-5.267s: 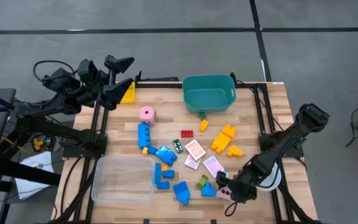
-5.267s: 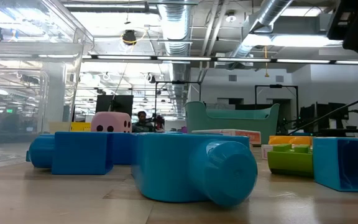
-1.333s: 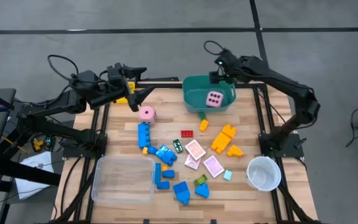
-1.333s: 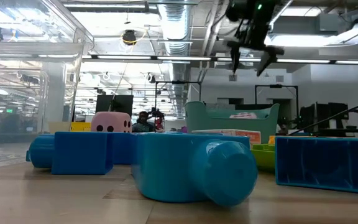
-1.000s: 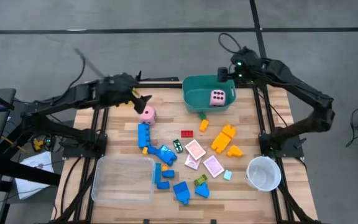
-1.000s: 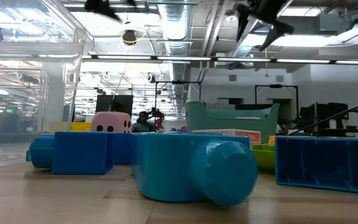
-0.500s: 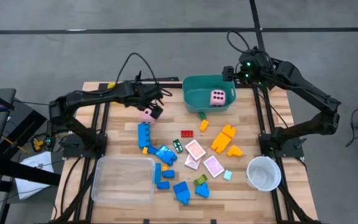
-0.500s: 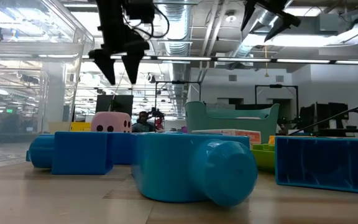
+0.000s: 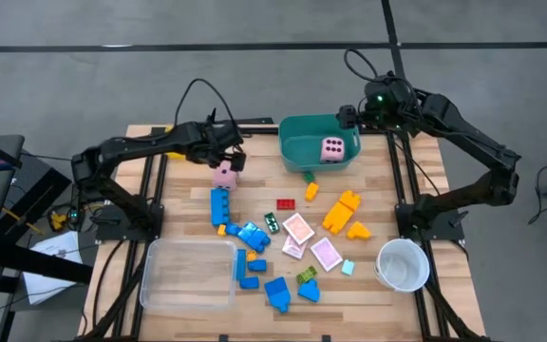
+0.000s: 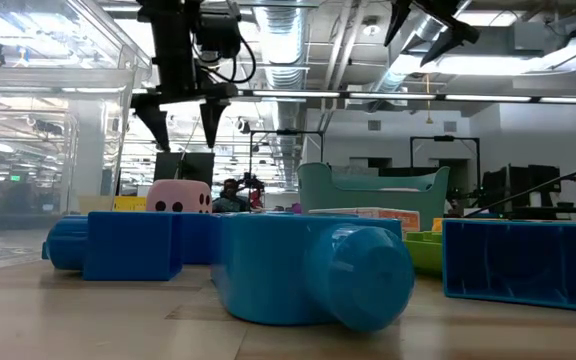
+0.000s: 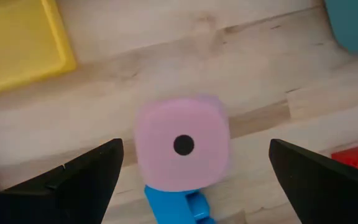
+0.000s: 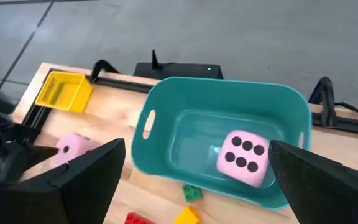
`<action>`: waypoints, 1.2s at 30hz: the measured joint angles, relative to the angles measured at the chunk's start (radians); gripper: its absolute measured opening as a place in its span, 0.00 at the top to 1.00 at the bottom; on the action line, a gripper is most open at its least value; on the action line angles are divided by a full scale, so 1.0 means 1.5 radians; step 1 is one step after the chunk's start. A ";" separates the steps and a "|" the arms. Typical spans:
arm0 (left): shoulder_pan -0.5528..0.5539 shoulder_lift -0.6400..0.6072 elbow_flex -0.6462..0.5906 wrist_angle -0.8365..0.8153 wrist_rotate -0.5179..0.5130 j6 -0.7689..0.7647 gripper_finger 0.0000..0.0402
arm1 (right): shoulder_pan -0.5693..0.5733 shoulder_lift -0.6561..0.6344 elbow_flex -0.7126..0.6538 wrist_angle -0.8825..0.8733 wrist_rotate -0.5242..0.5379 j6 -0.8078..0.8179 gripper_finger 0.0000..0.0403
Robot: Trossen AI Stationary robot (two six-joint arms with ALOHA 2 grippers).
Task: Pick & Place Toys
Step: Put the pink die into the green bin
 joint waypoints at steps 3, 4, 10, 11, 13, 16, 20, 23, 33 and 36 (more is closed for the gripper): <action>-0.002 0.000 -0.024 0.025 0.004 -0.032 0.01 | 0.000 -0.004 0.000 0.011 -0.016 -0.014 0.04; -0.002 0.000 -0.029 0.026 0.004 -0.035 0.01 | 0.001 -0.005 0.000 0.020 -0.019 -0.020 0.04; -0.003 0.000 -0.061 0.041 0.005 -0.065 0.01 | 0.000 -0.008 0.000 0.065 -0.057 -0.042 0.04; -0.003 0.000 -0.065 0.048 0.011 -0.065 0.01 | -0.001 -0.008 0.000 0.071 -0.066 -0.045 0.04; -0.003 0.000 -0.075 0.064 0.033 -0.065 0.01 | -0.001 -0.008 0.000 0.083 -0.075 -0.048 0.04; -0.003 0.000 -0.083 0.082 0.043 -0.065 0.01 | -0.001 -0.008 0.000 0.089 -0.089 -0.048 0.04; -0.003 0.000 -0.090 0.080 0.042 -0.065 0.01 | -0.001 -0.008 0.000 0.090 -0.093 -0.049 0.04; -0.003 0.000 -0.099 0.082 0.042 -0.066 0.01 | -0.001 -0.008 0.000 0.091 -0.104 -0.057 0.04; -0.003 0.000 -0.119 0.110 0.039 -0.071 0.01 | -0.001 -0.008 0.000 0.091 -0.105 -0.058 0.04; -0.003 0.000 -0.119 0.115 0.040 -0.071 0.01 | -0.001 -0.008 0.000 0.091 -0.105 -0.058 0.04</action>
